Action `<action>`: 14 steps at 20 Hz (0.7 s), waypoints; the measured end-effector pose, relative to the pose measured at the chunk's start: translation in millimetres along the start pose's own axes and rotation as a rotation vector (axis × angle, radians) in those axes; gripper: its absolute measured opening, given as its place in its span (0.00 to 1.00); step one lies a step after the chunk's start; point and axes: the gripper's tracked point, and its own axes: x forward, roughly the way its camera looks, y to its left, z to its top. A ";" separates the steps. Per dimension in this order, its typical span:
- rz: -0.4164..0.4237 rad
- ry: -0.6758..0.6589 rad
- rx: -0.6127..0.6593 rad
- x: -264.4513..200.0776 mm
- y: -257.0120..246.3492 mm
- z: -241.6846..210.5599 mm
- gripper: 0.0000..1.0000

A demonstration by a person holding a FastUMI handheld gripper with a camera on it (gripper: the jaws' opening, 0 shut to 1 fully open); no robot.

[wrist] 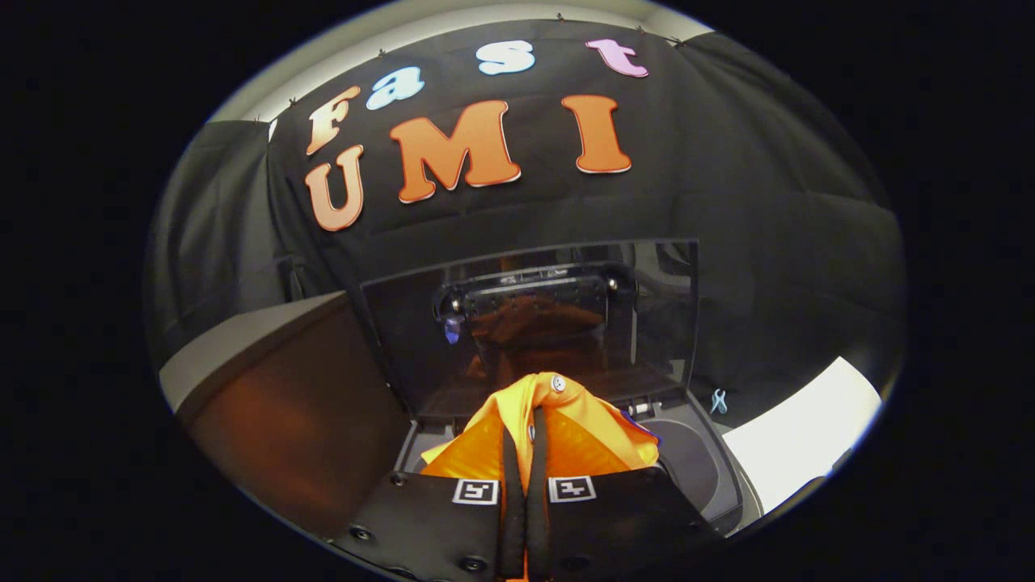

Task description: Put the clothes into the washing machine and then close the washing machine lid.

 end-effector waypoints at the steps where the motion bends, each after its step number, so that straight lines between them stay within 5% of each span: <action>1: -0.009 0.023 -0.006 6.7 -4.1 -12.4 0.09; 14: -0.065 0.313 0.040 73.7 -26.5 -145.9 0.10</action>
